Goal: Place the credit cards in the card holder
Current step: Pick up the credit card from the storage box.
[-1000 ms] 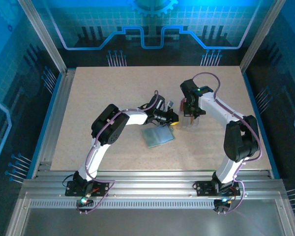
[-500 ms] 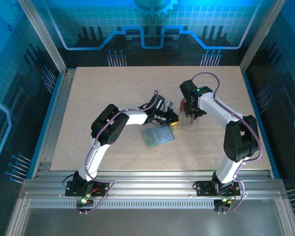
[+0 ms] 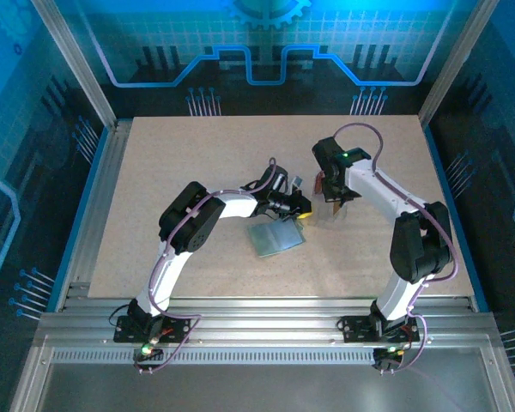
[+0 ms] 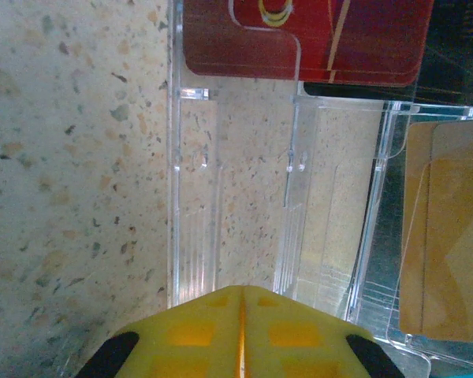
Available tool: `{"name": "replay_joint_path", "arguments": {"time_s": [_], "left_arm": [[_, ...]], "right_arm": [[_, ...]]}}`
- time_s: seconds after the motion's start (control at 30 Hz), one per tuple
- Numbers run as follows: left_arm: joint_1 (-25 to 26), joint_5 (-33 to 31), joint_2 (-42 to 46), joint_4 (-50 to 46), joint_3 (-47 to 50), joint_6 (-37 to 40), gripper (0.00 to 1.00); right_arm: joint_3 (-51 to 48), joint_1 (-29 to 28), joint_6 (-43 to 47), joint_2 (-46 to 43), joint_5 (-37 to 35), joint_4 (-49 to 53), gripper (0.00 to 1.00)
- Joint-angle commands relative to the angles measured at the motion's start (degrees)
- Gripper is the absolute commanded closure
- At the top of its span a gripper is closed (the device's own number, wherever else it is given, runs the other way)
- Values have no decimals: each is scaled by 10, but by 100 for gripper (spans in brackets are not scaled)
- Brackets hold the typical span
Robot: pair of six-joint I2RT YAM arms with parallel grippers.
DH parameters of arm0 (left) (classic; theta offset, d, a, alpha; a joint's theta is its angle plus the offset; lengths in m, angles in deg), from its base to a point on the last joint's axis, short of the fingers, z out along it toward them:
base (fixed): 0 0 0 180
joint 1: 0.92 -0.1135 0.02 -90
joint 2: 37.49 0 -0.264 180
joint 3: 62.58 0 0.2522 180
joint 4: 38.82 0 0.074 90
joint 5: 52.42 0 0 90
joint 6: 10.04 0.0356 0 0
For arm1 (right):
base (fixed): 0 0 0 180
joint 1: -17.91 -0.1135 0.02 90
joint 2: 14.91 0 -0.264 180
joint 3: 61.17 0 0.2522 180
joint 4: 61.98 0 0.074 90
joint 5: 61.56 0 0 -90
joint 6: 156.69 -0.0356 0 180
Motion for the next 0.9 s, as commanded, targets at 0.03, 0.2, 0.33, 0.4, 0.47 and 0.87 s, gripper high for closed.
{"name": "replay_joint_path", "arguments": {"time_s": [0.03, 0.2, 0.33, 0.4, 0.47, 0.87], "left_arm": [[-2, -34, -6, -84, 18, 8, 91], [-2, -34, -7, -83, 18, 7, 91], [-1, -33, -7, -83, 18, 7, 91], [-2, -33, -7, -83, 18, 7, 91], [-2, -33, -6, -83, 18, 7, 91], [-2, -33, -5, -82, 20, 6, 91]], "right_arm": [[14, 1, 7, -11, -33, 41, 86], [17, 3, 8, -14, -19, 39, 82], [16, 4, 10, -14, -19, 39, 81], [16, 4, 10, -14, -20, 39, 82], [15, 5, 10, -15, -21, 39, 86], [11, 6, 13, -25, -24, 43, 88]]}}
